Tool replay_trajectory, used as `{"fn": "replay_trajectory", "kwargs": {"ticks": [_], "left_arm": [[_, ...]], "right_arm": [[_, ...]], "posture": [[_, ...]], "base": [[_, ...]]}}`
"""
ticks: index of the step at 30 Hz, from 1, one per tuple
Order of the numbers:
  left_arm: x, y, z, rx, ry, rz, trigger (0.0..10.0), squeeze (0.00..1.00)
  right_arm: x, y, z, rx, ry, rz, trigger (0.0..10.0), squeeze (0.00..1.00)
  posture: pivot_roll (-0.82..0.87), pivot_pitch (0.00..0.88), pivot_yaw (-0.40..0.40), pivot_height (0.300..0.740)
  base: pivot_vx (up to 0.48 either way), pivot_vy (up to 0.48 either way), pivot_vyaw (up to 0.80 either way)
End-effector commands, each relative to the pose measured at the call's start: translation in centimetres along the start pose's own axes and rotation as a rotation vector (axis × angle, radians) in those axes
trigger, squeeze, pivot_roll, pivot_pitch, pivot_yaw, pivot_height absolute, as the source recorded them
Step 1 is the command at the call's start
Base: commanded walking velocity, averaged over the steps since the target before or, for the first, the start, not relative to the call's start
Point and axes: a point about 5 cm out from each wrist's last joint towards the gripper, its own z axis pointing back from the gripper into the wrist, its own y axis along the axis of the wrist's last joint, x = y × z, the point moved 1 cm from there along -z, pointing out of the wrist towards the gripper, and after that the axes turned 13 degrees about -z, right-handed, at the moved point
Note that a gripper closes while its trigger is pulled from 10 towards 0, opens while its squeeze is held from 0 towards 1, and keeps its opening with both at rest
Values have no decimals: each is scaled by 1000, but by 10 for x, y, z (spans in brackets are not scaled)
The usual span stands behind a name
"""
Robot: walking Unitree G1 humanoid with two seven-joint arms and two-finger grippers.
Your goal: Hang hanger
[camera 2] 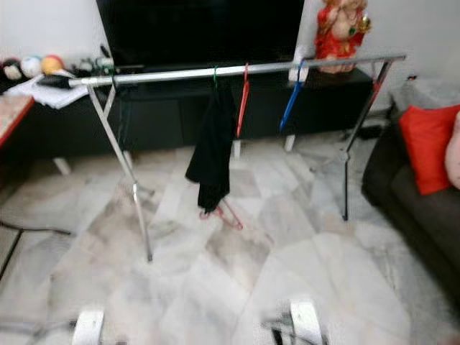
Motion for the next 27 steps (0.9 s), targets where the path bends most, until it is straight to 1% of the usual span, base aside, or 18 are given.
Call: {"fn": "replay_trajectory", "kwargs": {"ticks": [1, 3, 17, 20, 27], "left_arm": [[-5, 1, 0, -7, 8, -17, 10000, 0], [-5, 1, 0, -5, 8, -18, 10000, 0], [-4, 1, 0, -5, 1, -13, 10000, 0], [-3, 2, 0, -4, -4, 0, 10000, 0], [-3, 3, 0, 0, -2, 1, 10000, 0]], "right_arm": [[-1, 0, 0, -3, 2, -18, 10000, 0], [1, -2, 0, -7, 0, -18, 10000, 0], [6, -2, 1, -13, -17, -22, 10000, 0], [2, -2, 0, -21, -18, -9, 10000, 0], [-3, -4, -1, -30, -13, 0, 10000, 0]], "posture": [[-103, 0, -6, 740], [-102, 0, -6, 740], [-104, 0, -5, 740], [-104, 0, -5, 740], [-105, 0, -5, 740]], "base": [[-289, 0, 0], [-270, 0, 0], [0, 0, 0], [0, 0, -781], [0, 0, -778]]}}
